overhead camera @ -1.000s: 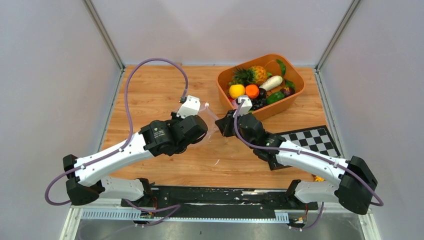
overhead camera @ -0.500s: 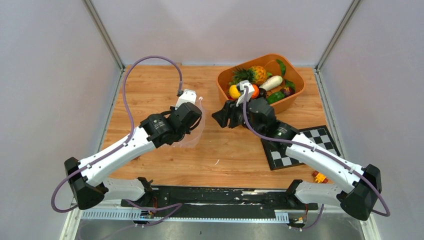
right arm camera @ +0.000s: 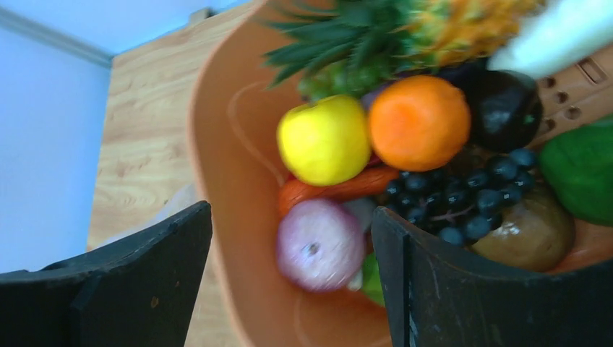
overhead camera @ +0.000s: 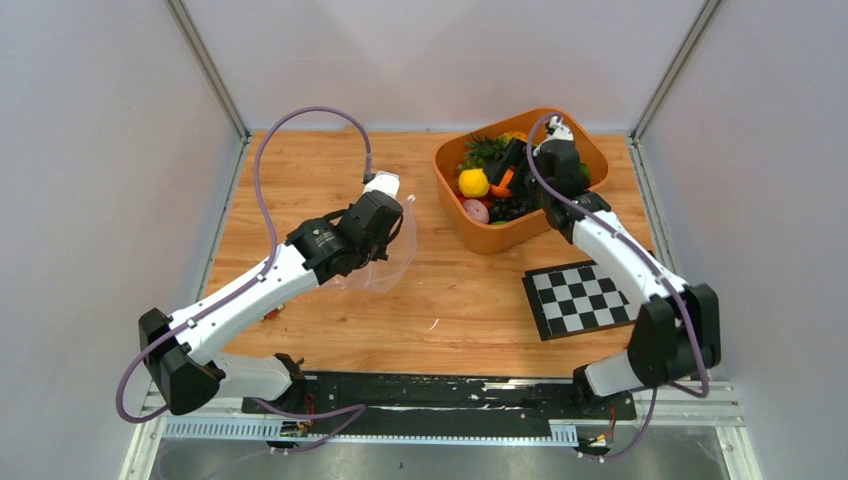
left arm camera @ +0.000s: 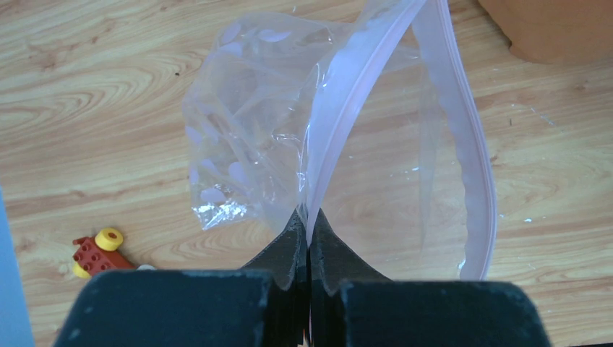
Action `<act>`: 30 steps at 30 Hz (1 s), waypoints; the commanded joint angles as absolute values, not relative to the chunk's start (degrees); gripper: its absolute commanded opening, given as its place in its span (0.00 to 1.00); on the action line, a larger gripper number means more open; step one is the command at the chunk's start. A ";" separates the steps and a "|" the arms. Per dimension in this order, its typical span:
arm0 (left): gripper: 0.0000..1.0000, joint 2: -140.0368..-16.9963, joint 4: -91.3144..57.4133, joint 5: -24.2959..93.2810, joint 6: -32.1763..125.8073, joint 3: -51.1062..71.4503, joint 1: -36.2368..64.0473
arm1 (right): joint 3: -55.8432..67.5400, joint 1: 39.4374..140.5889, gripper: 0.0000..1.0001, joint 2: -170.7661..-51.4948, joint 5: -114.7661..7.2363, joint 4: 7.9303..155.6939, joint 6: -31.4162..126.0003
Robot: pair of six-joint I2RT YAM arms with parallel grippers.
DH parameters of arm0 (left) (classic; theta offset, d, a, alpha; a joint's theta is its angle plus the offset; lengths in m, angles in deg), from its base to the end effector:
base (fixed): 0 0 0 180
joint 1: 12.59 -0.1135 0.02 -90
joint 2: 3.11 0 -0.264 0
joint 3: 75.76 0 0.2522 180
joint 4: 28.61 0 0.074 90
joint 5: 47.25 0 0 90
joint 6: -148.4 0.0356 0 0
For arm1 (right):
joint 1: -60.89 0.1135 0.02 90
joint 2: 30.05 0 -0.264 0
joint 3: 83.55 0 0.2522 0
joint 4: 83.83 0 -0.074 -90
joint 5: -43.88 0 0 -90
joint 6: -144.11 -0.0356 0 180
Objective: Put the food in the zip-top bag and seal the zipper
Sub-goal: Pick up the fake fruit from the bin.
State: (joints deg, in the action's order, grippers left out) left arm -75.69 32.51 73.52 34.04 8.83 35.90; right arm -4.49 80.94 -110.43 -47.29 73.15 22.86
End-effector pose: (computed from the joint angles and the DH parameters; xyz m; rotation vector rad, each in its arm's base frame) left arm 0.1834 -0.1797 0.3388 0.2463 2.2644 0.0001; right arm 0.3077 0.1131 0.3228 0.1862 2.0370 0.5901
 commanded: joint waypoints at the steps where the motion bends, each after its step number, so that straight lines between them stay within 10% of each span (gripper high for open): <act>1: 0.00 -75.72 28.26 70.60 35.84 9.81 34.94 | 0.14 76.20 0.81 -117.69 -51.04 77.32 12.08; 25: 0.00 -76.32 25.32 62.92 34.69 8.96 31.26 | 14.54 75.64 0.80 -144.21 -42.26 85.24 -28.48; 30: 0.00 -76.35 26.83 61.65 33.88 9.69 31.26 | 14.30 75.78 0.37 -147.10 -45.22 91.60 -29.23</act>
State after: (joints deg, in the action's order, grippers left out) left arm -76.45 26.54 62.68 35.26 8.81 31.55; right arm 13.76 75.45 -146.12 -44.12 84.60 -24.94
